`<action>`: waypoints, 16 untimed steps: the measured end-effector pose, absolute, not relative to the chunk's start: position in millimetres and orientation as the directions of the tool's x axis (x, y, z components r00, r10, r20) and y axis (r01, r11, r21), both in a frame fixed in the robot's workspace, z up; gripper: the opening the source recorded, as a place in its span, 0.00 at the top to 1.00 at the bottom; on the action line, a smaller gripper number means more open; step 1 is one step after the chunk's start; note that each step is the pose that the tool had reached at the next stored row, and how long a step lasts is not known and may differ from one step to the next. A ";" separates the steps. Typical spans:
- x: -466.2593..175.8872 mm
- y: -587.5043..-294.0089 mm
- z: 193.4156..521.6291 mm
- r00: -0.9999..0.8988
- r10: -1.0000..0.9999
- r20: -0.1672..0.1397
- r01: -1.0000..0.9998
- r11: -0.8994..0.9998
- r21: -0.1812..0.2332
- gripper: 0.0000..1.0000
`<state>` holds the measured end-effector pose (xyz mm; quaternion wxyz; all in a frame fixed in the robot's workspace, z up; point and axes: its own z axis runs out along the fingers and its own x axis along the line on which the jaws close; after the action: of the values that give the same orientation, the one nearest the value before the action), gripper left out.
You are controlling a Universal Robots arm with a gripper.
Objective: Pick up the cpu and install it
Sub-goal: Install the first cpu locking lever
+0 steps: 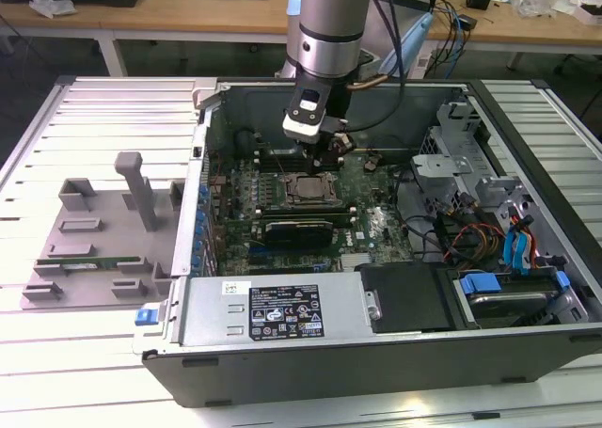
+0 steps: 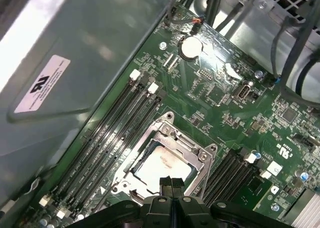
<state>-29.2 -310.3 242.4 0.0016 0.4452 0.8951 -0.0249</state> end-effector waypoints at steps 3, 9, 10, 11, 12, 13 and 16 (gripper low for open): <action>-29.2 -310.3 242.4 -0.634 0.773 -0.025 0.774 0.632 -0.043 0.89; -29.2 -310.3 242.4 -0.695 0.719 -0.025 0.719 0.694 -0.043 0.89; -29.2 -310.3 242.4 -0.706 0.708 -0.025 0.708 0.705 -0.043 0.89; -29.2 -310.3 242.4 -0.717 0.697 -0.025 0.697 0.715 -0.043 0.89; -29.2 -310.3 242.4 -0.725 0.688 -0.025 0.689 0.724 -0.043 0.89; -29.2 -310.3 242.4 -0.736 0.677 -0.025 0.677 0.735 -0.043 0.89; -29.2 -310.3 242.4 -0.765 0.644 -0.025 0.644 0.764 -0.043 0.89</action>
<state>-29.2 -310.3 242.4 0.0044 0.3429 0.9390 -0.0246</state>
